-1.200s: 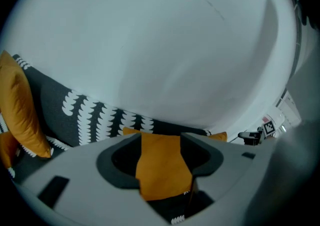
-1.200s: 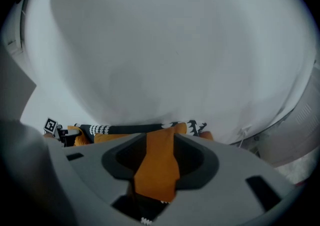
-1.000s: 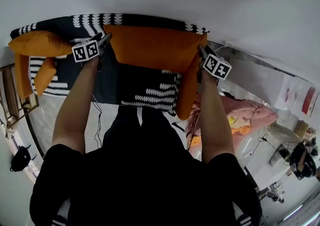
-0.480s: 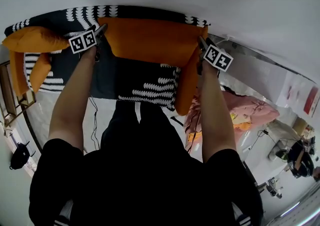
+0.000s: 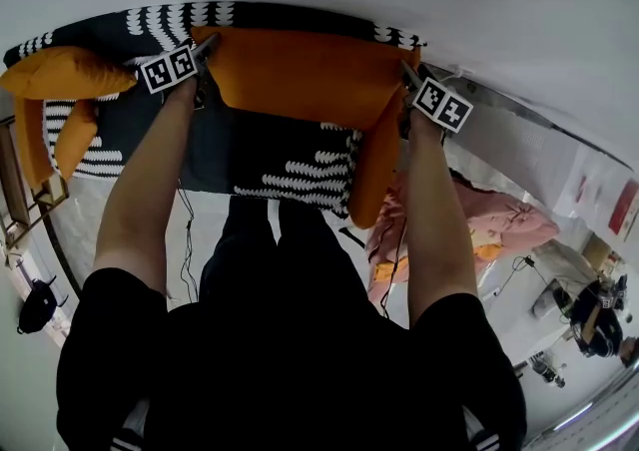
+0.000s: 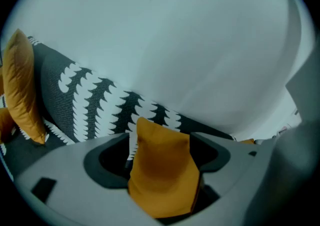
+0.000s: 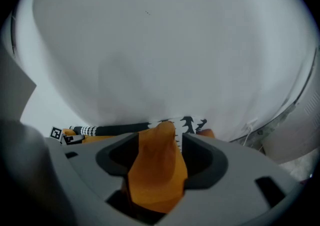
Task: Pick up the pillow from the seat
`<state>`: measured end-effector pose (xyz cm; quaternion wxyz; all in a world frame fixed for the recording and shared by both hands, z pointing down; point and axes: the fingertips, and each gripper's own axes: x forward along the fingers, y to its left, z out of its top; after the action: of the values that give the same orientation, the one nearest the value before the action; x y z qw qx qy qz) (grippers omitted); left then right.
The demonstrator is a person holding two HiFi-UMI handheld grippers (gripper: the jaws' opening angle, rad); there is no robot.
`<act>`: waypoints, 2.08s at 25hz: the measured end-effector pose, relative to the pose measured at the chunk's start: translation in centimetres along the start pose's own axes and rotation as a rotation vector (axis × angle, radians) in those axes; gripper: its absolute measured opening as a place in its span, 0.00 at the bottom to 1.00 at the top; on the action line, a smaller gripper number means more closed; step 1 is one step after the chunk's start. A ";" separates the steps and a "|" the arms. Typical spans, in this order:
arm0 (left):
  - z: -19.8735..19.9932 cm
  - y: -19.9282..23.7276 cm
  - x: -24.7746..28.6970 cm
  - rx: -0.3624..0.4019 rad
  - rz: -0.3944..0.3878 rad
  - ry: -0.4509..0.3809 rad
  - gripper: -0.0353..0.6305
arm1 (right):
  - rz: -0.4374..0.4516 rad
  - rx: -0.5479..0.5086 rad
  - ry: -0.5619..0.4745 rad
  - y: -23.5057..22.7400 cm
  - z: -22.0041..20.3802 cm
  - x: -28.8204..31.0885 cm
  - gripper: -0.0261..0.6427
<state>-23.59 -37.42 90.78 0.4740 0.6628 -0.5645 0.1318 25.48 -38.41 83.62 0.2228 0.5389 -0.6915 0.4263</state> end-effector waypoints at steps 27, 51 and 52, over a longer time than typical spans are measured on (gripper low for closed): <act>-0.9 -1.4 1.7 -0.039 -0.064 0.014 0.41 | -0.015 0.029 -0.032 0.0 -0.1 2.3 0.33; -1.4 -4.8 -2.4 0.037 -0.106 0.054 0.27 | -0.046 0.002 0.044 -0.8 -3.0 -1.2 0.20; -1.5 -4.9 -2.7 0.039 -0.108 0.056 0.27 | -0.045 0.001 0.051 -0.8 -3.2 -1.4 0.19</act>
<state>-19.64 -35.03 87.26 0.4831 0.6974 -0.5118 0.1357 26.18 -35.00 84.55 0.2495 0.5436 -0.6730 0.4351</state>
